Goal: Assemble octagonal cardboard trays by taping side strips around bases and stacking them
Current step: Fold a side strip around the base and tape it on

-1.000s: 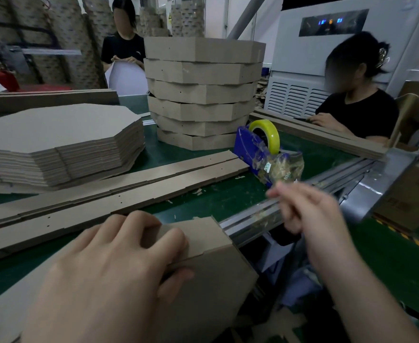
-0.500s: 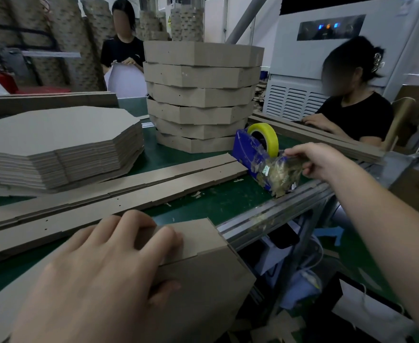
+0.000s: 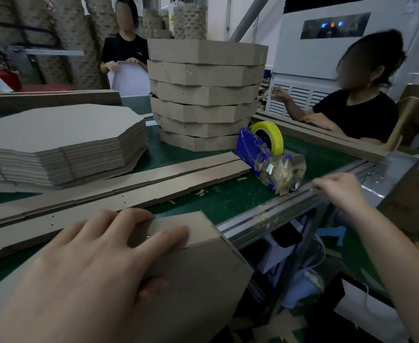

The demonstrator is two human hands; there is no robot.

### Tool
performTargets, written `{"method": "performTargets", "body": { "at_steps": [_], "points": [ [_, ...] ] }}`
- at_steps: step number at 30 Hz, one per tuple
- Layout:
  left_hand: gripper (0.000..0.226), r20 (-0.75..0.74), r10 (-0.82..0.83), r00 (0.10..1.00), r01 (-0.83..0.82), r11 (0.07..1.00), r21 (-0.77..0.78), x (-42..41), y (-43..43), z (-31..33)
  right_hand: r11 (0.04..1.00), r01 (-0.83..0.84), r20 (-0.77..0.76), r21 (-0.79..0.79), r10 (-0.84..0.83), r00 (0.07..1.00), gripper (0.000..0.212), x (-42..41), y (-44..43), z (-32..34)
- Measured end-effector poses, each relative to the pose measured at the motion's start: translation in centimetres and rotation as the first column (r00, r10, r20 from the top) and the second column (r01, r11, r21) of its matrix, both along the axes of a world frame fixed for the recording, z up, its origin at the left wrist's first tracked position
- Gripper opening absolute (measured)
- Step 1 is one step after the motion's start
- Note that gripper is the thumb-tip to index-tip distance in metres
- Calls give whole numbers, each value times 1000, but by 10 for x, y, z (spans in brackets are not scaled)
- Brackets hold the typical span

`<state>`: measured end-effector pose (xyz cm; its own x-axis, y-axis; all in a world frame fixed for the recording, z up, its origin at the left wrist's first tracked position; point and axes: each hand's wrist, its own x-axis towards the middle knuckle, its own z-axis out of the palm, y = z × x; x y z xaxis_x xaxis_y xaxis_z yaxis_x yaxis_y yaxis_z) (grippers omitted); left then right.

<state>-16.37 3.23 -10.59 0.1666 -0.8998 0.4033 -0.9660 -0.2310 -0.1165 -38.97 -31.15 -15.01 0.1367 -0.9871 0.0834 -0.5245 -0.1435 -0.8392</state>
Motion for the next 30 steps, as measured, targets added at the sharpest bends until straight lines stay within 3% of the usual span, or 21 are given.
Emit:
{"method": "performTargets", "body": {
  "at_steps": [2,5,8,10,12,14,15,18,23,24,26,29,30],
  "points": [
    [54,2,5,1000,-5,1000,27,1,4,3,991,8,-332,-135,-53,942,27,-7,11,9],
    [47,0,4,1000,-4,1000,12,3,7,8,937,-147,-313,-317,43,949,19,5,47,31],
    [35,-28,-2,1000,1,999,-46,-2,8,16,861,-416,-266,-293,345,900,11,31,86,54],
    [27,-59,-5,998,2,999,-47,-8,5,20,747,-635,-152,-197,617,772,10,45,112,67],
    [24,-104,-6,995,0,999,-50,-14,3,22,551,-827,41,-112,834,550,14,57,134,76],
    [25,-129,-23,991,11,996,-93,-15,4,23,373,-926,235,-63,907,349,12,69,149,80],
    [25,-130,-29,991,14,993,-116,-15,5,23,319,-947,291,-28,909,298,12,76,154,81],
    [27,-114,-40,993,22,988,-152,-12,6,19,246,-964,267,103,926,265,17,92,160,75],
    [27,-131,-28,991,2,980,-200,-9,14,16,208,-952,243,225,934,262,17,102,159,65],
    [26,-156,-21,988,-7,984,-179,-7,11,15,205,-951,250,233,932,262,17,103,159,64],
    [30,-356,59,933,-33,996,77,-6,19,16,195,-950,268,245,928,259,17,103,159,63],
    [26,-523,22,852,48,992,120,16,18,4,185,-950,276,253,927,254,18,103,159,61],
    [28,-337,39,941,17,987,161,5,10,14,184,-949,276,255,927,254,19,103,159,61]
  ]
}}
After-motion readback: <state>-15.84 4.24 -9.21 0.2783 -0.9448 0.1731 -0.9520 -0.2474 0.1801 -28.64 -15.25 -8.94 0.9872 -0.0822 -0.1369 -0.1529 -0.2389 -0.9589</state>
